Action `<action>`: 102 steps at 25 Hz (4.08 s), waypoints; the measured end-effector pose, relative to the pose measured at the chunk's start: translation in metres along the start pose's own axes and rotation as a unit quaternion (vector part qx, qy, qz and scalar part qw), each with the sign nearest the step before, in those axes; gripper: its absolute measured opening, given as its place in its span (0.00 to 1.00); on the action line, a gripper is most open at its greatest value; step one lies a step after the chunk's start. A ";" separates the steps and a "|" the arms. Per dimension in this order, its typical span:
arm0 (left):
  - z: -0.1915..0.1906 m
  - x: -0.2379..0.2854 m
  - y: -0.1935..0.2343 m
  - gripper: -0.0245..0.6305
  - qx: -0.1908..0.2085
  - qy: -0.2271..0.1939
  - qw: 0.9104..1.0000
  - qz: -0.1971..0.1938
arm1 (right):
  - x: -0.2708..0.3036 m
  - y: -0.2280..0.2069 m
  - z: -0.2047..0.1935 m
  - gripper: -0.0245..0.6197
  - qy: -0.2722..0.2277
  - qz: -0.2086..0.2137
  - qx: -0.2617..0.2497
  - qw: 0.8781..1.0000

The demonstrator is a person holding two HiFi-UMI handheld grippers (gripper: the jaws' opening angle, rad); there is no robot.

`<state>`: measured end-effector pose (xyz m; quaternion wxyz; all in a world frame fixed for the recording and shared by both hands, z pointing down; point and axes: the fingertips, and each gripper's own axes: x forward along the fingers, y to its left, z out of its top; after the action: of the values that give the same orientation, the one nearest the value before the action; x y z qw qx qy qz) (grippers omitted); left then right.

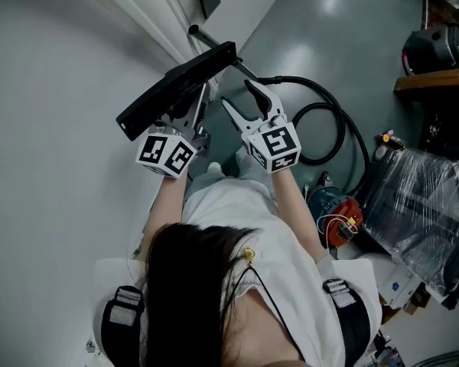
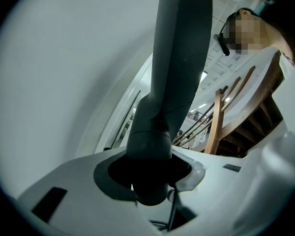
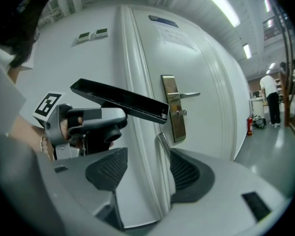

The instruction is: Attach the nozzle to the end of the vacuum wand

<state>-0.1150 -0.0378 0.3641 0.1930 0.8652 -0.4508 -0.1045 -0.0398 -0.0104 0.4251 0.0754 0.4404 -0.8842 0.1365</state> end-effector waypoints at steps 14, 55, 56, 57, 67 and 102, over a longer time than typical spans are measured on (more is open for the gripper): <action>0.000 0.026 -0.004 0.27 -0.012 -0.026 0.999 0.041 | 0.004 -0.032 0.008 0.45 0.007 0.033 -0.026 0.999; 0.052 0.049 0.027 0.27 0.032 -0.111 0.981 0.158 | 0.032 -0.070 -0.017 0.49 0.051 0.116 -0.024 0.992; 0.054 0.049 0.028 0.27 0.035 -0.113 0.979 0.163 | 0.033 -0.070 -0.017 0.49 0.053 0.115 -0.023 0.992; 0.055 0.049 0.028 0.27 0.036 -0.113 0.979 0.165 | 0.033 -0.071 -0.017 0.49 0.055 0.114 -0.023 0.992; 0.063 0.061 0.013 0.27 -0.042 -0.176 0.982 0.057 | 0.055 -0.067 -0.028 0.49 0.057 0.118 -0.036 0.991; 0.095 0.106 0.010 0.27 -0.023 -0.153 0.985 0.071 | 0.145 -0.089 -0.042 0.49 0.108 0.233 -0.150 0.955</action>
<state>-0.0956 -0.1531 0.2817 0.1484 0.8001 -0.5331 -0.2316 -0.0553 -0.1585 0.5174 0.2010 0.1882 -0.9593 0.0630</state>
